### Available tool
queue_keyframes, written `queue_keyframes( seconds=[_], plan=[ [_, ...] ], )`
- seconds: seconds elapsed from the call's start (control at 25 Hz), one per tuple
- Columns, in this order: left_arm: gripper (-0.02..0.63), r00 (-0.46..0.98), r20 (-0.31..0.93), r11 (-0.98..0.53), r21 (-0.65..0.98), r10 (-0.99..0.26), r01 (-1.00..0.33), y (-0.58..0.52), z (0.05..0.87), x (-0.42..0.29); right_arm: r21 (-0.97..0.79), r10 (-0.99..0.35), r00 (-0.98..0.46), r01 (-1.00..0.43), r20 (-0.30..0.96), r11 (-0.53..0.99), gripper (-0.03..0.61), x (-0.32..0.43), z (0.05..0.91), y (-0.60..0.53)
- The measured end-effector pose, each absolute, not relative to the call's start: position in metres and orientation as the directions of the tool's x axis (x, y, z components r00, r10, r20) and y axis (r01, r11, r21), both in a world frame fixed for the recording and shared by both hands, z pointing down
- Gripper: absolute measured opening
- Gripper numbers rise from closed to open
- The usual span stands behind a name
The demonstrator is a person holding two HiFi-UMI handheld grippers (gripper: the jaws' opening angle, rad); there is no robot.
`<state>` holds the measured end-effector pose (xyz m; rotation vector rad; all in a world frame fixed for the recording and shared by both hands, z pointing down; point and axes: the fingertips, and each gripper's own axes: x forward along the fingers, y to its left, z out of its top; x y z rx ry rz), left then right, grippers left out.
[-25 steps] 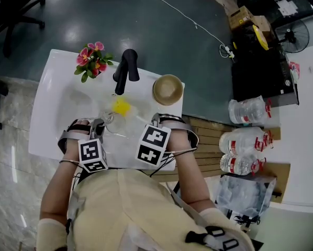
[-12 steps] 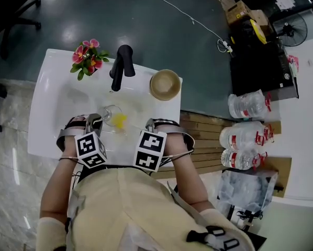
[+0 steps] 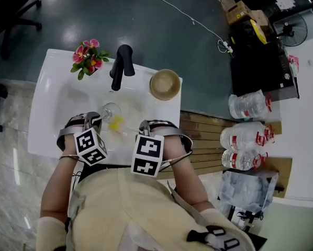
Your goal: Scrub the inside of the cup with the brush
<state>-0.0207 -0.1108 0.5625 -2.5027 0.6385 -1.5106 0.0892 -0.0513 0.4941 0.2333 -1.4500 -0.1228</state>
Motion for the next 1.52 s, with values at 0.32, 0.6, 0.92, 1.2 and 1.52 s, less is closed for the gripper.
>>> queue_keyframes(
  seconds=[0.32, 0.6, 0.92, 1.2, 1.52],
  plan=[
    [0.055, 0.404, 0.807, -0.898, -0.336, -0.430, -0.285, -0.111, 0.562, -0.020, 0.202, -0.202, -0.003, -0.024, 0.979, 0.979, 0.046, 0.057, 0.492, -0.039],
    [0.055, 0.402, 0.810, -0.898, -0.328, -0.427, -0.295, -0.112, 0.563, -0.021, 0.162, -0.166, -0.067, -0.072, 0.984, 0.984, 0.045, 0.058, 0.485, -0.035],
    [0.055, 0.396, 0.808, -0.894, -0.338, -0.436, -0.293, -0.113, 0.562, -0.022, 0.162, -0.152, 0.065, -0.195, 0.986, 0.967, 0.046, 0.120, 0.479, -0.039],
    [0.055, 0.403, 0.792, -0.888, -0.425, -0.458, -0.174, -0.108, 0.561, -0.016, 0.327, -0.302, 0.129, -0.286, 0.945, 0.901, 0.046, 0.147, 0.468, -0.070],
    [0.055, 0.394, 0.781, -0.815, -0.567, -0.485, 0.121, -0.098, 0.560, -0.004, 0.397, -0.392, 0.073, -0.261, 0.917, 0.880, 0.046, 0.124, 0.459, -0.092]
  ],
)
